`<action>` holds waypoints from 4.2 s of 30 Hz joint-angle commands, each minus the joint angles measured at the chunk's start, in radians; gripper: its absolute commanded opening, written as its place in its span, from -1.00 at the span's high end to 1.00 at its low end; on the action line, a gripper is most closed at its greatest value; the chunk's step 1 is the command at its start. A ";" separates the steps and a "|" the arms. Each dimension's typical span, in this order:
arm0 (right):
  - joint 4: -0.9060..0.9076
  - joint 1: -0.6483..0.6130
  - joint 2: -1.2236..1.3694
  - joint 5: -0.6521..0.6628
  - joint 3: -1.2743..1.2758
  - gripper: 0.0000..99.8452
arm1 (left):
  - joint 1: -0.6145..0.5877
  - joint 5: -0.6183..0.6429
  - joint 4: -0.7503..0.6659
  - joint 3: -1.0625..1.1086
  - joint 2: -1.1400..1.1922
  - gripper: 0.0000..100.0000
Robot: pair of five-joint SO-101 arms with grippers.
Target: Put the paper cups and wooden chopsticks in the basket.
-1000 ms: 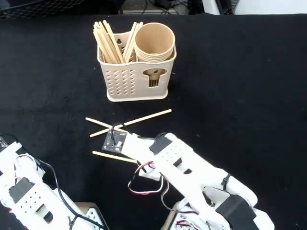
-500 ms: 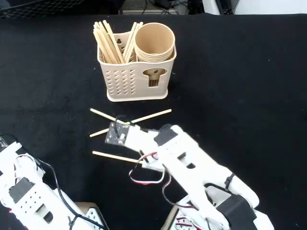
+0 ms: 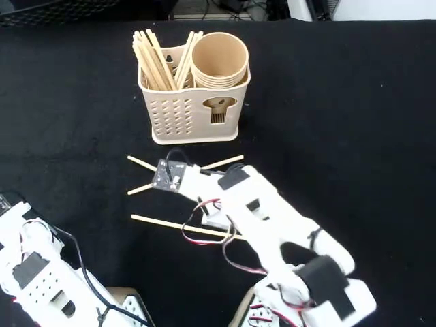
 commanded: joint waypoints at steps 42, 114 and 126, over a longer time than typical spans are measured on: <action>0.032 -0.066 -0.969 -0.413 -0.239 0.98 | 0.013 0.006 -0.017 -0.047 -0.012 0.76; -0.813 0.040 0.150 -0.637 -0.472 0.78 | 0.013 0.003 -0.011 -0.047 -0.012 0.76; -0.566 0.031 -0.231 -0.635 -0.483 0.79 | 0.013 0.003 -0.011 -0.045 -0.012 0.76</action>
